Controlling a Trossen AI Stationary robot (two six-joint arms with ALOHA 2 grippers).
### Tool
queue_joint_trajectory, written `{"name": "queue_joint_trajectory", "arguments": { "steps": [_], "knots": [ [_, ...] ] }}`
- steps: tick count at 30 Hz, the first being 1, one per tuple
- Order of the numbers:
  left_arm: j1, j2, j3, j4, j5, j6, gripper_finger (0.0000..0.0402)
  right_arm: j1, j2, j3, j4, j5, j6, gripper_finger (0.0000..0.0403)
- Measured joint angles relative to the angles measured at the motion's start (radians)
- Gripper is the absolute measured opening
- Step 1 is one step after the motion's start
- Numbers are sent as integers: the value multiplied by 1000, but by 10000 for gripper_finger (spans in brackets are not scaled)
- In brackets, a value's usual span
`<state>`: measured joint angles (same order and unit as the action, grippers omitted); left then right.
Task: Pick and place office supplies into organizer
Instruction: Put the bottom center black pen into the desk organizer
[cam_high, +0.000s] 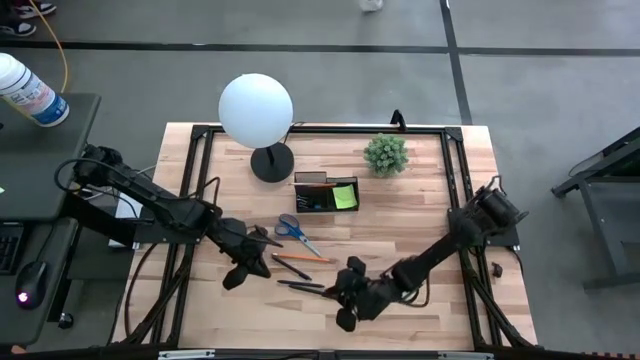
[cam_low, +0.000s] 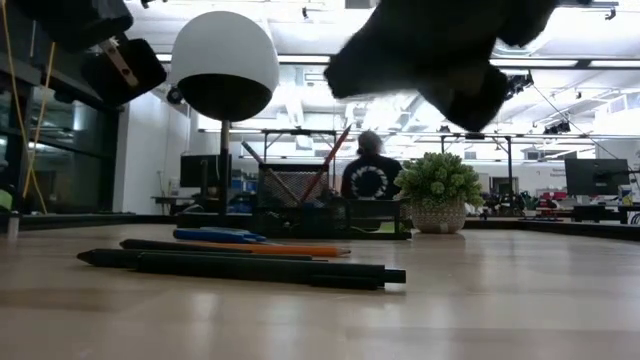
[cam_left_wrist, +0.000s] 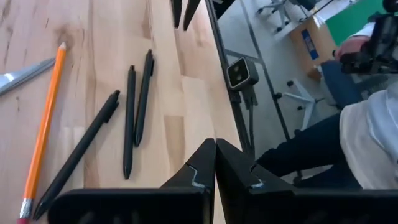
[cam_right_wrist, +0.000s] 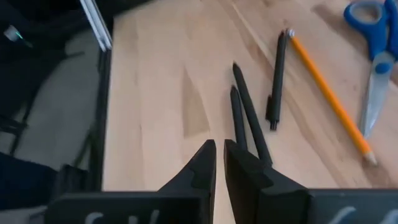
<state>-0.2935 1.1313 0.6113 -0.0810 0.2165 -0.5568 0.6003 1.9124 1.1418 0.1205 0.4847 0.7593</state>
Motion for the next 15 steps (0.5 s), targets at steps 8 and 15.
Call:
{"name": "queue_joint_trajectory", "arguments": {
  "steps": [8, 15],
  "knots": [
    [-2, 2, 0, -37, 7, 35, 1, -15, 137, 327, -591, 19, 22, 19],
    [-2, 2, 0, -49, 7, 118, 1, -20, 187, 457, -731, -95, -1, 1]
  ]
}}
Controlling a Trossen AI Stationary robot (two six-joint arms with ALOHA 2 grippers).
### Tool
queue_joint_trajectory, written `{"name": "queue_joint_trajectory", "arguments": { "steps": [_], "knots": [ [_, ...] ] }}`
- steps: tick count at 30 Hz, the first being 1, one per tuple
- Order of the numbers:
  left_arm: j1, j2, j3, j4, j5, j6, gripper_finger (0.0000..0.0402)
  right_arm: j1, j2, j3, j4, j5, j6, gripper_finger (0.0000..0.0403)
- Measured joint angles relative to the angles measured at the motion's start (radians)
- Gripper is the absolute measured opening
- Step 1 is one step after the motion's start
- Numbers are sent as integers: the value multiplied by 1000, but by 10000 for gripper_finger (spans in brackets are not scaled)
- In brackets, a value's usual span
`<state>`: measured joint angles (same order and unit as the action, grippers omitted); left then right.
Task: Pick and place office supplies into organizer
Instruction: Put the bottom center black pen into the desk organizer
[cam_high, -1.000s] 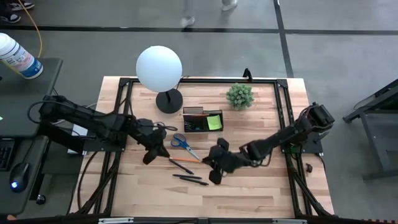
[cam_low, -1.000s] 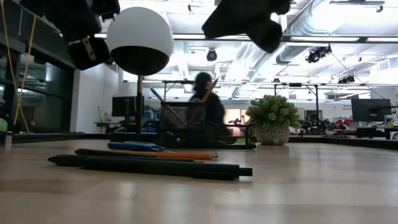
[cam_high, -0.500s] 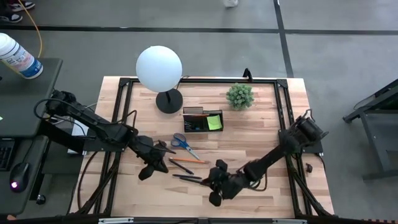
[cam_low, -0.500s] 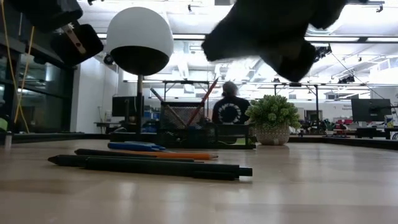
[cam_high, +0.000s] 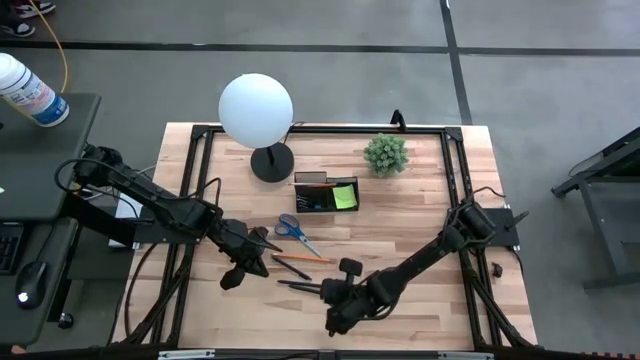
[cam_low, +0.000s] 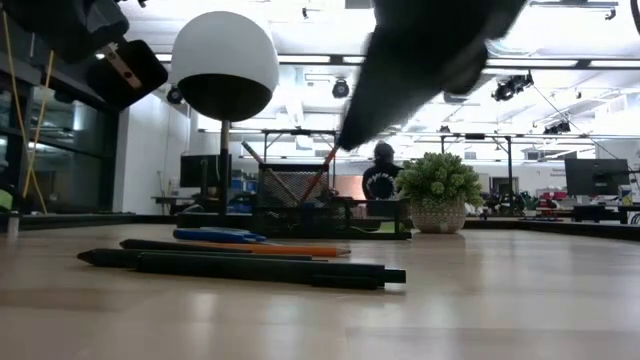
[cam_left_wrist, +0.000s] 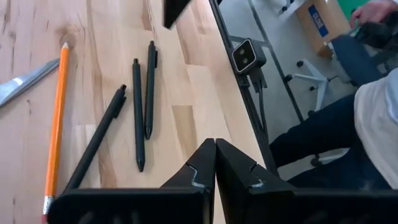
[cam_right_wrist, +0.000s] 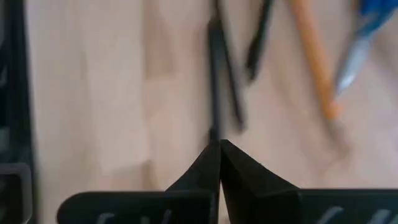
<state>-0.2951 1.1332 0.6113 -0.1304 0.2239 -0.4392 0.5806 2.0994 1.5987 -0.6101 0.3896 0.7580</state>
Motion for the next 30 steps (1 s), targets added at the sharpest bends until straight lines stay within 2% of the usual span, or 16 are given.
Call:
{"name": "queue_joint_trajectory", "arguments": {
  "steps": [4, 7, 17, 19, 24, 30],
  "knots": [
    [0, 0, 0, 0, -19, 22, 1, 1, 1, -72, 50, -114, 89, 10],
    [0, 0, 0, 0, -25, 27, 1, 0, 2, -109, 94, -123, 152, 27],
    [0, 0, 0, 0, -26, 24, 1, 0, 6, -117, 123, 26, 208, 88],
    [0, 0, 0, 0, -26, 24, 1, 0, 12, -120, 134, 31, 213, 89],
    [0, 0, 0, 0, -26, 23, 1, 9, 16, -173, 287, 22, 241, 83],
    [0, 0, 0, 0, -26, 13, 1, 34, 16, -182, 298, 119, 299, 83]
  ]
}}
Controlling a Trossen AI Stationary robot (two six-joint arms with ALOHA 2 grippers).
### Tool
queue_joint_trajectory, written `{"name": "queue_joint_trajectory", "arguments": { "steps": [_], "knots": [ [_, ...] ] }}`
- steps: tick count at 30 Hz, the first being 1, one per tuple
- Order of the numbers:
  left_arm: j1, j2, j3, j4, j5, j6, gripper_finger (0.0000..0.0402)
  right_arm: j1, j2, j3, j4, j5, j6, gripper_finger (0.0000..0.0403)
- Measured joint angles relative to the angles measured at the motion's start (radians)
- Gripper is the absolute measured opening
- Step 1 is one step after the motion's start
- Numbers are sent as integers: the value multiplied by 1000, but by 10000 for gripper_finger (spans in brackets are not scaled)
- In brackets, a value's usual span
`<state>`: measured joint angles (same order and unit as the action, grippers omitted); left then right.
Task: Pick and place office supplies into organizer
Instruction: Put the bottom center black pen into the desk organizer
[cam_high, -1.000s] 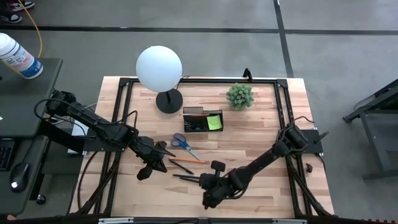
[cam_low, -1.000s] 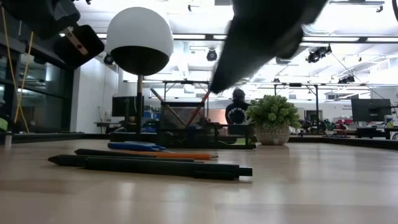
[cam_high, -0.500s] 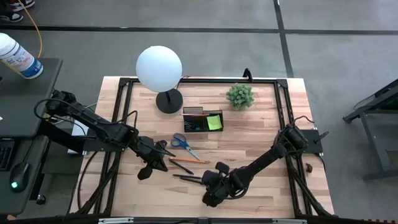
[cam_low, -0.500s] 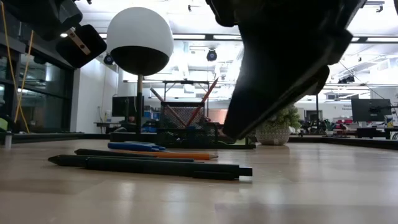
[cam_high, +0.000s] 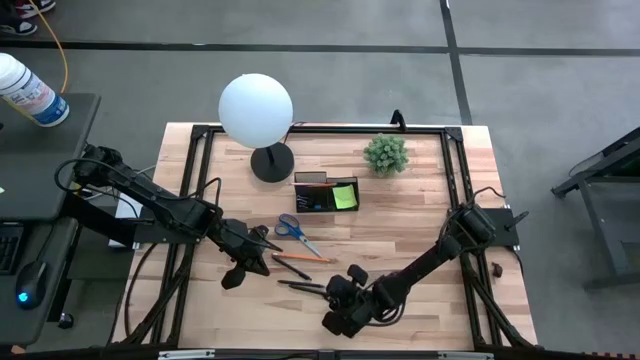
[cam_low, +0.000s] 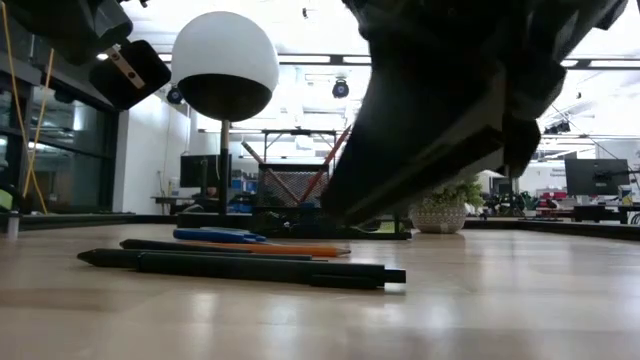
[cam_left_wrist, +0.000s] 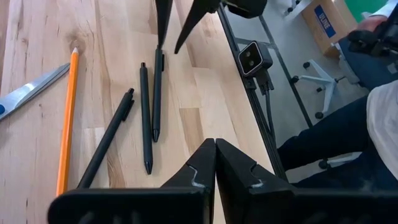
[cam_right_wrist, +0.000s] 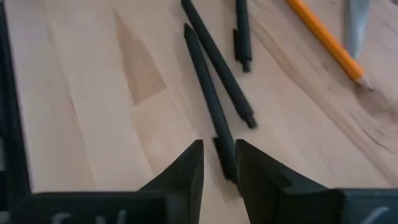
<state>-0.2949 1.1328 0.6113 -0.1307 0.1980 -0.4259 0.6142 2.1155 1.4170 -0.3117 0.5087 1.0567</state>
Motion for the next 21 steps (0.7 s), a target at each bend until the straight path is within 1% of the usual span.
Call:
{"name": "queue_joint_trajectory", "arguments": {
  "steps": [6, 14, 18, 21],
  "knots": [
    [0, 0, 0, 0, 0, 0, 1, 3, 0, 0, -62, 17, 16, 83],
    [0, 0, 0, 1, 0, 0, 1, 3, 0, 0, -64, 13, -28, 83],
    [0, 0, 0, 1, 0, 0, 1, 1, 0, -33, -33, -2, -25, 83],
    [0, 0, 0, 1, 0, 0, 1, 1, 0, -62, 34, -28, -19, 83]
  ]
}}
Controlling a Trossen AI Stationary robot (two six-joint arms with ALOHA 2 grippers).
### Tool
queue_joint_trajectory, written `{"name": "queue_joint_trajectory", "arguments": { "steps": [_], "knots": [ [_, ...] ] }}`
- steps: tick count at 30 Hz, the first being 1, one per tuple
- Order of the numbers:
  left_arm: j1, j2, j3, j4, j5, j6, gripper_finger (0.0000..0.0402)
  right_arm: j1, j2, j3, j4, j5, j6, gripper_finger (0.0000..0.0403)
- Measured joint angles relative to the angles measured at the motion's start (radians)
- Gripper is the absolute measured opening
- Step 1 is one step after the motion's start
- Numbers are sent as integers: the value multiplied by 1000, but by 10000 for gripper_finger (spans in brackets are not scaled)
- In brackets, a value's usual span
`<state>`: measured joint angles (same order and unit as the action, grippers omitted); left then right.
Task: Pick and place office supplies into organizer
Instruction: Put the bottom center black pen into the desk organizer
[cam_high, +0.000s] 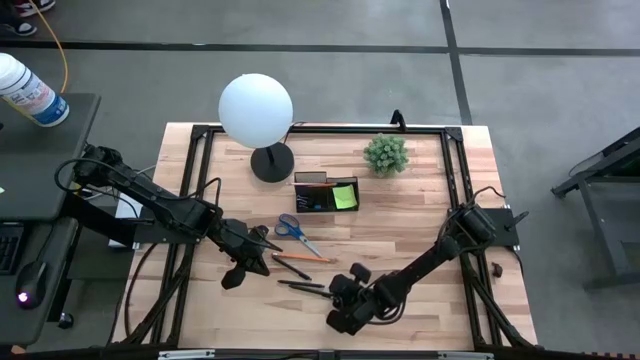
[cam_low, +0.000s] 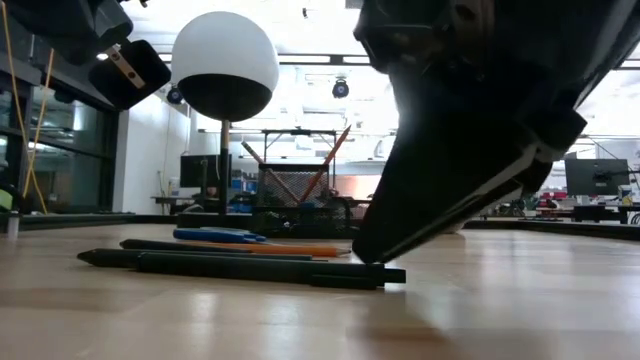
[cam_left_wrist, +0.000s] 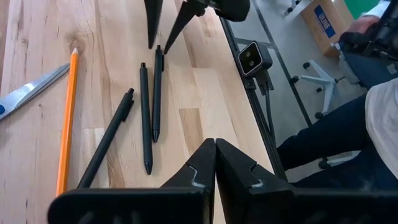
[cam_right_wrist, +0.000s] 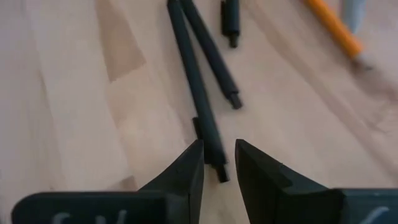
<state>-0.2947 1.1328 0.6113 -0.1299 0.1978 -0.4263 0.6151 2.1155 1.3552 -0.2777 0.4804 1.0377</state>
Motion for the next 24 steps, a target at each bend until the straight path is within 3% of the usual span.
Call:
{"name": "queue_joint_trajectory", "arguments": {
  "steps": [14, 24],
  "knots": [
    [0, 0, 0, 1, -8, -6, 1, -23, 0, -30, 50, -20, -54, 83],
    [0, 0, 0, 1, -15, -6, 1, -42, 9, -27, 57, -107, -157, 83]
  ]
}}
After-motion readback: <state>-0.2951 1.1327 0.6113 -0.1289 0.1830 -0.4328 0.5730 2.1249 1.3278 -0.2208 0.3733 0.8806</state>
